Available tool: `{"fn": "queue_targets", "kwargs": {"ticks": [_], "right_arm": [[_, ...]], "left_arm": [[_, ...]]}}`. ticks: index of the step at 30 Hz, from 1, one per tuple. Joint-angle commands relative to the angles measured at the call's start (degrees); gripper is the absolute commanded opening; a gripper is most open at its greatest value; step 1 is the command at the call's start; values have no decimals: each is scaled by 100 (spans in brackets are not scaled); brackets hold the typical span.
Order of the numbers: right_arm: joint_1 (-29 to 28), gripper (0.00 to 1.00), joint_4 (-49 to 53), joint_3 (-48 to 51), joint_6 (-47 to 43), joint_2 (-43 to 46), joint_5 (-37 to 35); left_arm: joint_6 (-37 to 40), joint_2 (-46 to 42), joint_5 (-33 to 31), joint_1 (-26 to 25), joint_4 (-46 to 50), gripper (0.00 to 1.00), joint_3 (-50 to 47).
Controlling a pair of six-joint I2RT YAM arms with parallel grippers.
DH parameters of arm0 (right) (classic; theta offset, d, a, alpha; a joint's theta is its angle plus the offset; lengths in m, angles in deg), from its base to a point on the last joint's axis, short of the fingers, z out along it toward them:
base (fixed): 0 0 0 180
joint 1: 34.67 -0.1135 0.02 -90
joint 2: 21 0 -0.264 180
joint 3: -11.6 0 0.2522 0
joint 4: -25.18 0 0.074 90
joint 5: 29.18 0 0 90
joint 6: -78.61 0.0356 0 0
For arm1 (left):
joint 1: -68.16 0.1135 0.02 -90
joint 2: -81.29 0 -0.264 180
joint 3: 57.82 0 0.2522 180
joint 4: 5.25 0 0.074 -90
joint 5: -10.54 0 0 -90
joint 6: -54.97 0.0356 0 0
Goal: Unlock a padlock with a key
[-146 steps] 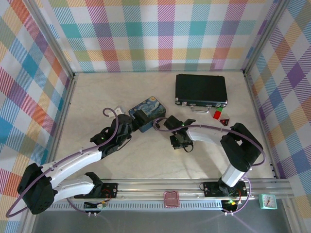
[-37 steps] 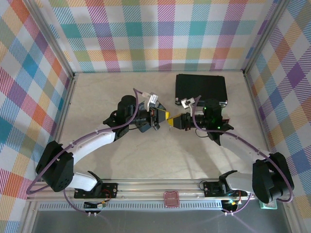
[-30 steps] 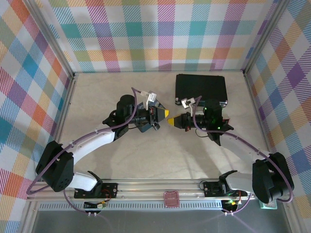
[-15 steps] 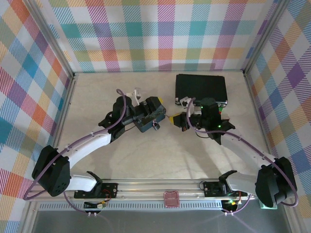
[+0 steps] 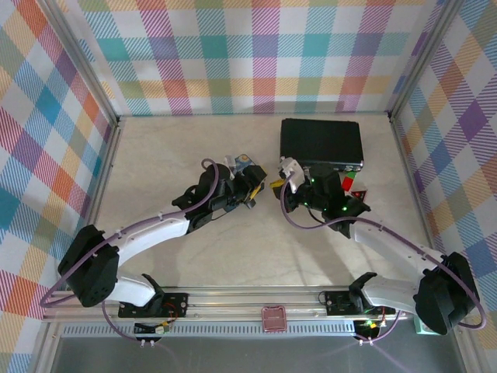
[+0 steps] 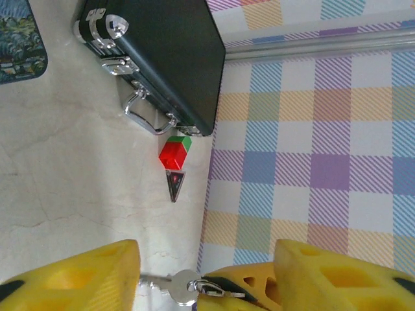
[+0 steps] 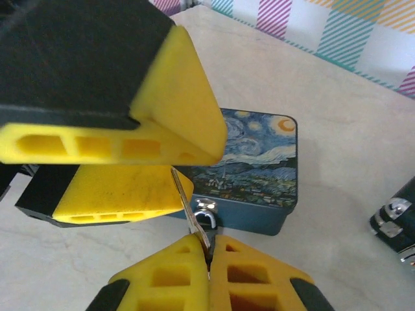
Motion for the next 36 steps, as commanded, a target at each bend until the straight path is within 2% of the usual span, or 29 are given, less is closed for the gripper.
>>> {"fn": "queue_targets", "kwargs": {"ticks": [1,6,15,22,25,28,31,34,36], "right_arm": [[-129,0,-272,-106,-349,-148,-291],[-246,0,-284,-122,-451,-233,-420],[-471,0,-241,-185,-675,-341,-686],[-670,0,-231,-141,-922,-413,-972],[-673,0,-284,-99,-896,-363,-893],[-674,0,-417,-30,-842,-308,-736],[-639,16,-401,-54,-497,-128,-575],[-443,45,-337,-70,25,227,-199],[-263,56,-246,-105,447,449,109]], "left_arm": [[-332,29,-135,-68,-441,53,-61],[-278,-150,-444,-65,-297,45,-219],[-299,-43,-397,-70,-255,37,-210],[-103,36,-297,-67,-134,14,-19],[-5,53,-423,-70,-52,10,-47],[154,145,-528,-55,-46,0,-69],[553,246,-503,9,-83,0,14],[1248,275,-374,132,-99,0,153],[1785,261,-169,242,-78,0,288]]}}
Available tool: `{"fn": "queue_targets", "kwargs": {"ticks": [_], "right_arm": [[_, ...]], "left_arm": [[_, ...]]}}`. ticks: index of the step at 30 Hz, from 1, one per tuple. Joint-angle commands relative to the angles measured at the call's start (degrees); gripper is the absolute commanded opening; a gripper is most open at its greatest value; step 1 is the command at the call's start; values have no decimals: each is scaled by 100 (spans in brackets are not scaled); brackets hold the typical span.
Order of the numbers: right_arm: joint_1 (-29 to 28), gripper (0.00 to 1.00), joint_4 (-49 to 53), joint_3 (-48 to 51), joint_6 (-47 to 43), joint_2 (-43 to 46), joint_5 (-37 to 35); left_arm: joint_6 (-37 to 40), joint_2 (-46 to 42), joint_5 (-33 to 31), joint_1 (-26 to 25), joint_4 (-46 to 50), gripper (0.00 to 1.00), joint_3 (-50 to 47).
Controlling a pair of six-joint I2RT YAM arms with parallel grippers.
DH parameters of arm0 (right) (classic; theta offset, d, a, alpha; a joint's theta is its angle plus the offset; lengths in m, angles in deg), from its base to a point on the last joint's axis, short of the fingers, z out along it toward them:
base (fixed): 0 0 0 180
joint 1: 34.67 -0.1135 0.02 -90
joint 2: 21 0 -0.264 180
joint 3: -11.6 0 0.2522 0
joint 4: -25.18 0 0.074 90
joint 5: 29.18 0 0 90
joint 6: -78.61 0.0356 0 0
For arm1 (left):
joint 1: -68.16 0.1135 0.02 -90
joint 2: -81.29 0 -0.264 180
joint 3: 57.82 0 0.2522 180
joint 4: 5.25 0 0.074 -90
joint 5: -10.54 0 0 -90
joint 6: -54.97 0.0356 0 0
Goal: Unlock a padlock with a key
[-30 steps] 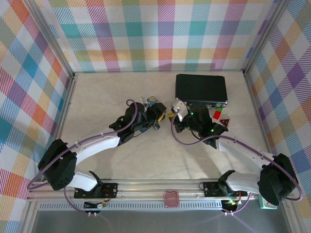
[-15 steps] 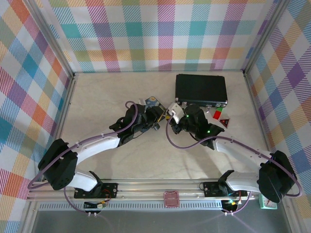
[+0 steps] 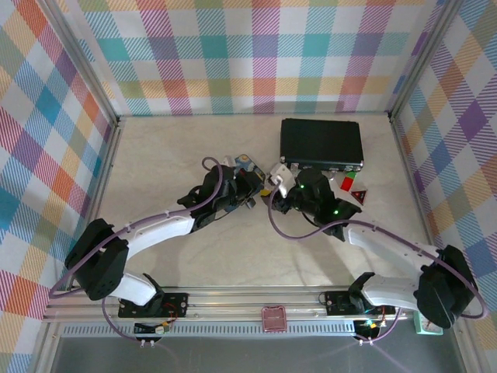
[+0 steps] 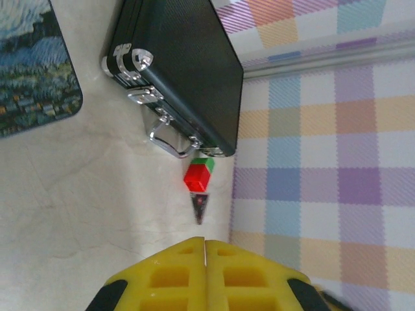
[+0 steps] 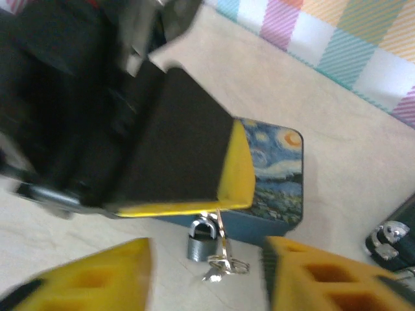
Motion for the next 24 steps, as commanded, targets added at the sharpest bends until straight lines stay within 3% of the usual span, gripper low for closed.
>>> {"fn": "queue_targets", "kwargs": {"ticks": [1,5,10,19,24], "right_arm": [[269,60,-27,-120,815,498,688],[669,64,330,-357,1677,601,985],[1372,63,110,-473,3003,486,2381],[1654,50,-1724,-195,4546,85,4076],[1654,41,-2224,28,4726,-79,4282]], "left_arm": [[1259,-35,299,160,21,0,395],[2675,-264,566,170,118,0,583],[3693,-584,960,184,-347,0,399],[3982,-886,1573,206,-1671,0,-96],[3803,-857,1734,214,-1871,0,-91]]}}
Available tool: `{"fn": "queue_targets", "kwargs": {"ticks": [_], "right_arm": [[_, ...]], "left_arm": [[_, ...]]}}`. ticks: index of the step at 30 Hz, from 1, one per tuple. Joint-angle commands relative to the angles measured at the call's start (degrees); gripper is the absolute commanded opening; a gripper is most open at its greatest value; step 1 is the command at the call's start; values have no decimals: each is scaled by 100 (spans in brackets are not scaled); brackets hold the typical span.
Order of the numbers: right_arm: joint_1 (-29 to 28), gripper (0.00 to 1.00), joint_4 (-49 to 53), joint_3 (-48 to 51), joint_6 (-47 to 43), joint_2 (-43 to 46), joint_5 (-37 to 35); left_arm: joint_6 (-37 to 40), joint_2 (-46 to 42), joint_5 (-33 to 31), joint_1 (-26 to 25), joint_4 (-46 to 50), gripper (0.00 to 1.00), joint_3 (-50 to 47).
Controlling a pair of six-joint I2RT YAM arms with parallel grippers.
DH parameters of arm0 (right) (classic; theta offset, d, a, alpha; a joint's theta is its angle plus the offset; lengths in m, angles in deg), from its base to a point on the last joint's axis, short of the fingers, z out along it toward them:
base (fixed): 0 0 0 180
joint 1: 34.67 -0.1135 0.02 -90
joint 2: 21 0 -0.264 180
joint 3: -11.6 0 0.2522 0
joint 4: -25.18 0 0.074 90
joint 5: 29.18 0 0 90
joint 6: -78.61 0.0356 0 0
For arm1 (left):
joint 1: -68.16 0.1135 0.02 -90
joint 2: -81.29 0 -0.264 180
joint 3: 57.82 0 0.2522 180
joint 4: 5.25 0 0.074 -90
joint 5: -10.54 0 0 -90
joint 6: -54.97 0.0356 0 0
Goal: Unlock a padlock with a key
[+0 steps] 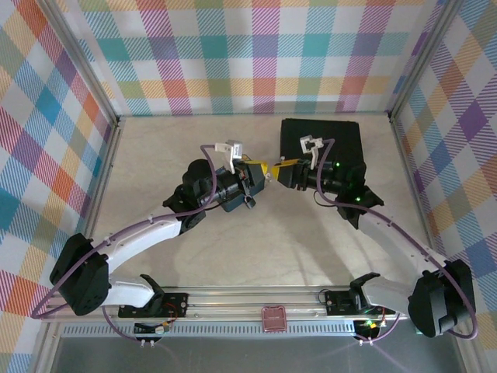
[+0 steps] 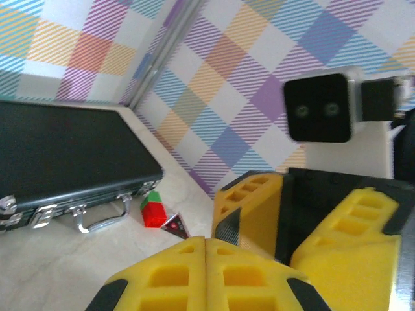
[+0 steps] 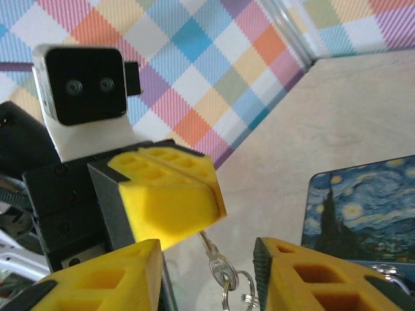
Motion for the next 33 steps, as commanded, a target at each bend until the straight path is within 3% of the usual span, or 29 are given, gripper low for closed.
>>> {"fn": "queue_targets", "kwargs": {"ticks": [1,6,16,22,27,33], "right_arm": [[-5,40,-645,237,271,-30,371],[-9,40,-962,493,290,42,303],[-5,27,-1797,633,766,-68,379],[-5,29,-1948,630,813,-111,303],[-5,19,-2059,604,928,-266,415],[-5,20,-2177,703,1057,-375,394]], "left_arm": [[18,-69,252,78,-591,0,-100],[-92,-80,257,87,-756,0,-110],[-420,111,390,88,-1191,0,-201],[-422,102,414,86,-1147,0,-174],[-506,95,425,78,-1223,0,-185],[-557,100,415,78,-1294,0,-191]]}}
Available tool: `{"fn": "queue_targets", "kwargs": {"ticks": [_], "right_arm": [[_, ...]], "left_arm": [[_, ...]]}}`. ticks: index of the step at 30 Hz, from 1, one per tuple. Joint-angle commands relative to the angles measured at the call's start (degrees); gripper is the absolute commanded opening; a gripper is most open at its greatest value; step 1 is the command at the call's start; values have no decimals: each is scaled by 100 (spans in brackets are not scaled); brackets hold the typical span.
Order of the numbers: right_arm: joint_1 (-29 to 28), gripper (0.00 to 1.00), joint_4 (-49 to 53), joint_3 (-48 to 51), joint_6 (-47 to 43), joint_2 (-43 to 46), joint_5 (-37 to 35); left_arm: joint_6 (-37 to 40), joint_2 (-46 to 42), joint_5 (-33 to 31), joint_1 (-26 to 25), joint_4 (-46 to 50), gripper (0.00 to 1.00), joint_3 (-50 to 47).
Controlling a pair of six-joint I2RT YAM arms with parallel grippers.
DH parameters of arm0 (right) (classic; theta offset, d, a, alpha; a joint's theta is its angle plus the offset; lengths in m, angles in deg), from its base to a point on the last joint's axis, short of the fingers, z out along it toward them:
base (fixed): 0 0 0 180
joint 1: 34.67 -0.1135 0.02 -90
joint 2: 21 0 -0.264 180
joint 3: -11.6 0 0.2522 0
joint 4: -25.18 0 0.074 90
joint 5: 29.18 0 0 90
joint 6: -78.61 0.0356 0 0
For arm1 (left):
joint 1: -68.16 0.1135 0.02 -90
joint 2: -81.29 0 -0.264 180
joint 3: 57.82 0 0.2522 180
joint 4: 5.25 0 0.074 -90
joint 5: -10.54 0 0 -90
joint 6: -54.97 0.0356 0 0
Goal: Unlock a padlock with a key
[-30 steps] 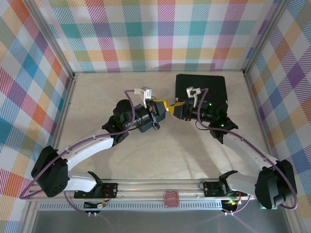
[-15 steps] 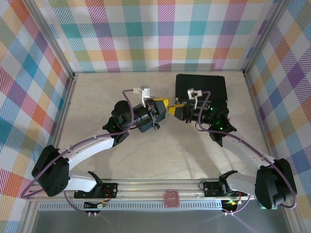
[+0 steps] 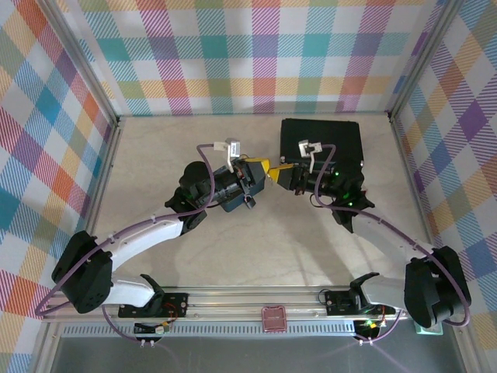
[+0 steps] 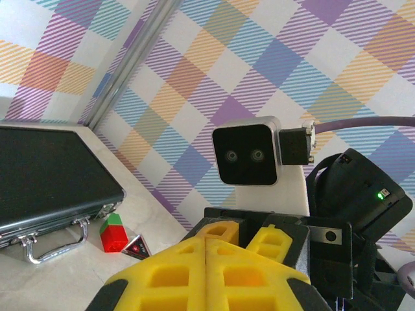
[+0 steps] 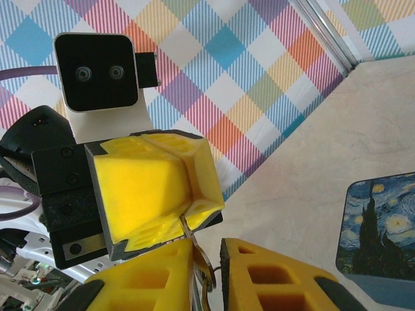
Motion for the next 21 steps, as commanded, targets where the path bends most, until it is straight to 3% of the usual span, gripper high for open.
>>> {"fn": "queue_targets", "kwargs": {"ticks": [1,10,12,14,19,20,21], "right_arm": [[-5,18,-308,92,150,-77,91],[-14,18,-513,149,307,-226,74],[-14,12,-747,197,452,-307,107],[-14,0,-920,218,540,-365,108],[-14,0,-701,178,345,-329,83],[-14,0,-457,153,159,-276,63],[-16,0,-168,130,-72,-218,-4]], "left_arm": [[-84,-6,145,50,-447,0,-27],[-162,108,58,50,-648,0,-6],[-184,154,117,50,-657,0,3],[-261,168,111,50,-753,0,-39],[-336,112,6,52,-759,0,-114],[-327,57,-85,58,-614,14,-100],[-329,-9,-244,66,-424,35,-117]]}}
